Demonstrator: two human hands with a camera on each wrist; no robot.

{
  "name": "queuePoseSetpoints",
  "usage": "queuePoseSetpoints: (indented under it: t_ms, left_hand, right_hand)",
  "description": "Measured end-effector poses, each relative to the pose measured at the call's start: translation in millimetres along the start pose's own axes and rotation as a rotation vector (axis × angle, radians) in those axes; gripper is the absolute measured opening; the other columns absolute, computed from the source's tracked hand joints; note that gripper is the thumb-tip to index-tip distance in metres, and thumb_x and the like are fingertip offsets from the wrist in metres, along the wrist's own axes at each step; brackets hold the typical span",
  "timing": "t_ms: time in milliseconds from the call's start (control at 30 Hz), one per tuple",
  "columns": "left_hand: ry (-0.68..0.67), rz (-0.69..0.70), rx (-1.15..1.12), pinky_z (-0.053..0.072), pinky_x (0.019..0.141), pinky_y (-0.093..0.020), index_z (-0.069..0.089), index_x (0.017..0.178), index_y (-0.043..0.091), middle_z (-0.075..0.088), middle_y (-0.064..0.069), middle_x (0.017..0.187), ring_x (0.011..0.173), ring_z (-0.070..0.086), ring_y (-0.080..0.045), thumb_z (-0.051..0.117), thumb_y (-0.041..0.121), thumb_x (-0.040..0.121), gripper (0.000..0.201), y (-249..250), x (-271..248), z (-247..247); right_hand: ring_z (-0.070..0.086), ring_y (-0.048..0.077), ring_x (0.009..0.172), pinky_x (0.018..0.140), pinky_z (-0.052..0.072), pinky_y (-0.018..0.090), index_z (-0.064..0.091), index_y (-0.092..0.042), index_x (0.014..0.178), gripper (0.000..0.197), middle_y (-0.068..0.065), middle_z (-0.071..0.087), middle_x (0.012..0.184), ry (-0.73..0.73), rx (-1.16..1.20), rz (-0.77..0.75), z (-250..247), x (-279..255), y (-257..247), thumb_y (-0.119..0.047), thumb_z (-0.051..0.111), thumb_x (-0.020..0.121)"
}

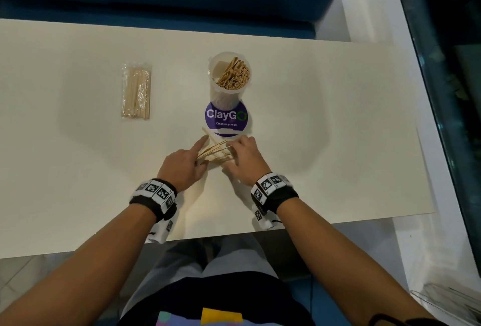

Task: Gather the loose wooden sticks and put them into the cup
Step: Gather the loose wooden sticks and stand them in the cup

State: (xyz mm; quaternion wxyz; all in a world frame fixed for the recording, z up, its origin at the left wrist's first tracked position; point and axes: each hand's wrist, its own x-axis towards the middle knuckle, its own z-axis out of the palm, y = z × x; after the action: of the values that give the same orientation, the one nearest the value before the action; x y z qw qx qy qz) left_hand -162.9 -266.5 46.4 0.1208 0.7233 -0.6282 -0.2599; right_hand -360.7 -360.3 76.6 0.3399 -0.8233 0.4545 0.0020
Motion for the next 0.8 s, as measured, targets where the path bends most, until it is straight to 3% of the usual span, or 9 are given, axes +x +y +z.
queuePoseSetpoints:
  t_ms: [100, 300, 367, 467, 533, 600, 700, 800]
  left_hand:
    - [0.008, 0.025, 0.012, 0.056, 0.068, -0.041, 0.050, 0.148, 0.025, 0.075, -0.012, 0.095, 0.075, 0.068, -0.033, 0.062, 0.033, 0.098, 0.051, 3.4, 7.6, -1.8]
    - [0.095, -0.062, -0.105, 0.052, 0.060, -0.039, 0.065, 0.113, 0.020, 0.070, -0.009, 0.076, 0.066, 0.064, -0.035, 0.067, 0.029, 0.096, 0.019, 4.5, -2.3, 2.9]
    - [0.133, -0.096, -0.204, 0.051, 0.058, -0.038, 0.065, 0.111, 0.018, 0.069, -0.007, 0.072, 0.062, 0.062, -0.034, 0.070, 0.027, 0.095, 0.020, 4.0, -6.0, 2.2]
    - [0.217, -0.182, -0.397, 0.050, 0.059, -0.034, 0.063, 0.111, 0.015, 0.070, -0.005, 0.075, 0.060, 0.063, -0.027, 0.068, 0.024, 0.097, 0.017, 5.6, -10.8, -1.7]
    - [0.271, -0.314, -0.516, 0.046, 0.059, -0.031, 0.062, 0.107, 0.014, 0.069, -0.004, 0.080, 0.065, 0.063, -0.020, 0.061, 0.023, 0.102, 0.011, 10.4, -12.1, -8.1]
    - [0.301, -0.455, -0.632, 0.043, 0.062, -0.028, 0.061, 0.106, 0.011, 0.067, -0.005, 0.087, 0.074, 0.061, -0.018, 0.055, 0.027, 0.105, 0.018, 14.9, -11.5, -14.0]
    - [0.306, -0.587, -0.781, 0.042, 0.079, -0.032, 0.064, 0.111, 0.009, 0.069, -0.007, 0.102, 0.095, 0.062, -0.024, 0.049, 0.032, 0.108, 0.028, 18.6, -7.6, -18.0]
    - [0.290, -0.634, -0.802, 0.042, 0.084, -0.034, 0.064, 0.110, 0.012, 0.069, -0.007, 0.103, 0.099, 0.061, -0.026, 0.045, 0.041, 0.108, 0.035, 21.1, -5.1, -17.9]
  right_hand:
    - [0.048, 0.019, 0.115, 0.105, 0.043, 0.028, 0.061, -0.007, 0.126, 0.052, 0.005, 0.050, 0.125, -0.002, 0.013, -0.012, 13.3, -5.4, -13.0, -0.022, 0.082, 0.080]
    - [0.053, 0.020, 0.103, 0.094, 0.044, 0.026, 0.072, -0.005, 0.110, 0.020, 0.008, 0.060, 0.107, 0.093, 0.072, 0.003, 26.0, -9.1, -18.3, -0.010, 0.072, 0.090]
    - [0.053, 0.021, 0.102, 0.091, 0.043, 0.025, 0.072, -0.004, 0.106, 0.015, 0.009, 0.061, 0.103, 0.113, 0.004, -0.017, 28.5, -7.3, -20.2, -0.009, 0.067, 0.093]
    - [0.053, 0.028, 0.100, 0.086, 0.046, 0.034, 0.069, -0.004, 0.104, 0.014, 0.014, 0.060, 0.104, 0.057, -0.172, -0.077, 28.3, -4.0, -21.7, -0.009, 0.059, 0.096]
    - [0.057, 0.027, 0.089, 0.078, 0.049, 0.035, 0.070, -0.005, 0.090, 0.006, 0.012, 0.063, 0.092, 0.052, -0.284, -0.076, 25.7, -3.0, -28.9, -0.010, 0.066, 0.088]
    - [0.059, 0.024, 0.075, 0.071, 0.052, 0.033, 0.069, -0.009, 0.074, 0.007, 0.007, 0.064, 0.075, 0.007, -0.399, -0.093, 26.2, -3.7, -37.3, -0.008, 0.076, 0.074]
    - [0.057, 0.025, 0.071, 0.065, 0.052, 0.034, 0.067, -0.007, 0.076, 0.018, 0.010, 0.063, 0.074, -0.018, -0.422, -0.108, 29.4, -0.5, -42.0, -0.003, 0.081, 0.065]
    - [0.058, 0.028, 0.070, 0.059, 0.056, 0.036, 0.065, -0.004, 0.074, 0.021, 0.012, 0.061, 0.072, -0.019, -0.334, -0.082, 26.6, 3.0, -41.5, 0.001, 0.083, 0.063]
